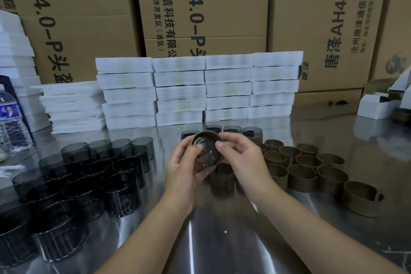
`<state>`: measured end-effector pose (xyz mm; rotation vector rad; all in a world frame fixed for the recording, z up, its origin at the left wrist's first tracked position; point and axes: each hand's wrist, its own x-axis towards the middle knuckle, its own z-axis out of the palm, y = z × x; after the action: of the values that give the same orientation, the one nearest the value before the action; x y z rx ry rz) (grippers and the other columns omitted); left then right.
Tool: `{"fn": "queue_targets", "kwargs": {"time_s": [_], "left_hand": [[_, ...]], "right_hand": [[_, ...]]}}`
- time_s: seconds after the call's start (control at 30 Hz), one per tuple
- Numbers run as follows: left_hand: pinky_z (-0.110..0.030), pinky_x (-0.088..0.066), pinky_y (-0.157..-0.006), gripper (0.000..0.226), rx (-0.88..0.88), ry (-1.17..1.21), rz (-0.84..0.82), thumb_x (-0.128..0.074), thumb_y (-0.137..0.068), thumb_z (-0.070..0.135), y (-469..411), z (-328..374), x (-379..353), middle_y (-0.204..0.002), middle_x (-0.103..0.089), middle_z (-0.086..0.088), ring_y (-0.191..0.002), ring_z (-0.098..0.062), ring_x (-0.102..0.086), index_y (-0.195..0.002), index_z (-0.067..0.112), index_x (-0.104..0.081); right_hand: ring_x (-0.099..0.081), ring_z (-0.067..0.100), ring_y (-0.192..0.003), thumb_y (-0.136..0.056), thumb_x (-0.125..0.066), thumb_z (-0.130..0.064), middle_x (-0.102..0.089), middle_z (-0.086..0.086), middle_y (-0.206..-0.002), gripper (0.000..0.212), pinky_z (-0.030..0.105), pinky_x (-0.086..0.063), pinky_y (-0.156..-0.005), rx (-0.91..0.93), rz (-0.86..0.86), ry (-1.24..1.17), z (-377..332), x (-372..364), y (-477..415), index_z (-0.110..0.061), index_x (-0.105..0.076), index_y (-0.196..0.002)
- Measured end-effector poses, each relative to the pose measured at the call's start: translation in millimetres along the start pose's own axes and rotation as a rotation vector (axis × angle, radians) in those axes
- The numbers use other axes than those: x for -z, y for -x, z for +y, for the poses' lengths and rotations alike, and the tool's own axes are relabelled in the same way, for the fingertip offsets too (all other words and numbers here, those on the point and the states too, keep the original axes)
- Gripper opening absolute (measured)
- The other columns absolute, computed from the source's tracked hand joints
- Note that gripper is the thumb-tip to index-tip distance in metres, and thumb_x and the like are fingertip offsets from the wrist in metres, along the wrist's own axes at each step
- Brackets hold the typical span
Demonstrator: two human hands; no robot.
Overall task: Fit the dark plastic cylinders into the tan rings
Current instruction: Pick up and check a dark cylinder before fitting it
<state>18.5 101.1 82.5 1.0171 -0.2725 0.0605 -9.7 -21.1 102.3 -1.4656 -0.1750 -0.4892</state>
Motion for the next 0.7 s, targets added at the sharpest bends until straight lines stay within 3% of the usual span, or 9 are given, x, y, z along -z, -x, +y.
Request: {"fn": "queue_targets", "kwargs": {"time_s": [0.07, 0.13, 0.23, 0.33, 0.47, 0.7], "left_hand": [[-0.031, -0.058, -0.064, 0.023, 0.024, 0.007, 0.011, -0.066, -0.085, 0.025, 1, 2, -2, -0.091, -0.073, -0.009, -0.084, -0.022, -0.071, -0.105, 0.013, -0.068], [-0.032, -0.059, -0.065, 0.043, 0.041, 0.011, 0.002, -0.072, -0.068, 0.040, 4, 3, -4, -0.095, -0.074, -0.010, -0.085, -0.022, -0.072, -0.104, 0.015, -0.071], [-0.034, -0.059, -0.065, 0.052, 0.070, 0.042, -0.009, -0.075, -0.056, 0.045, 6, 5, -8, -0.099, -0.074, -0.012, -0.086, -0.022, -0.073, -0.100, 0.016, -0.074], [-0.035, -0.060, -0.068, 0.067, 0.096, 0.076, -0.015, -0.073, -0.058, 0.046, 8, 6, -10, -0.107, -0.073, -0.017, -0.093, -0.026, -0.073, -0.113, 0.008, -0.068], [-0.031, -0.059, -0.064, 0.056, 0.129, 0.143, -0.050, -0.069, -0.067, 0.042, 9, 8, -10, -0.107, -0.072, -0.020, -0.092, -0.029, -0.073, -0.109, 0.006, -0.069], [-0.030, -0.059, -0.061, 0.055, 0.163, 0.161, -0.065, -0.070, -0.063, 0.043, 9, 9, -11, -0.104, -0.074, -0.016, -0.089, -0.026, -0.074, -0.106, 0.010, -0.069]], "right_hand": [[-0.068, 0.004, -0.074, -0.086, -0.069, -0.017, -0.072, 0.002, -0.084, 0.014, 0.018, -0.055, -0.070, 0.001, 0.016, -0.056, 0, 0, 0, -0.012, -0.069, -0.100], [-0.070, 0.008, -0.082, -0.086, -0.068, -0.030, -0.075, 0.002, -0.088, 0.020, 0.021, -0.055, -0.075, -0.032, 0.031, -0.072, 1, 0, -2, -0.013, -0.072, -0.096], [-0.069, 0.002, -0.084, -0.087, -0.058, -0.052, -0.076, -0.006, -0.087, 0.037, 0.022, -0.053, -0.077, -0.126, 0.009, 0.006, 4, 0, -5, -0.019, -0.073, -0.094], [-0.069, 0.009, -0.097, -0.087, -0.049, -0.063, -0.075, -0.006, -0.098, 0.050, 0.031, -0.054, -0.087, -0.214, -0.057, 0.014, 6, -2, -5, -0.023, -0.071, -0.105], [-0.071, 0.016, -0.095, -0.090, -0.043, -0.064, -0.075, -0.004, -0.103, 0.052, 0.034, -0.056, -0.086, -0.272, -0.090, -0.042, 4, -2, -6, -0.025, -0.067, -0.112], [-0.072, 0.017, -0.091, -0.098, -0.038, -0.053, -0.076, 0.003, -0.096, 0.047, 0.035, -0.059, -0.078, -0.311, -0.114, -0.152, 6, -6, -4, -0.020, -0.071, -0.099]]}}
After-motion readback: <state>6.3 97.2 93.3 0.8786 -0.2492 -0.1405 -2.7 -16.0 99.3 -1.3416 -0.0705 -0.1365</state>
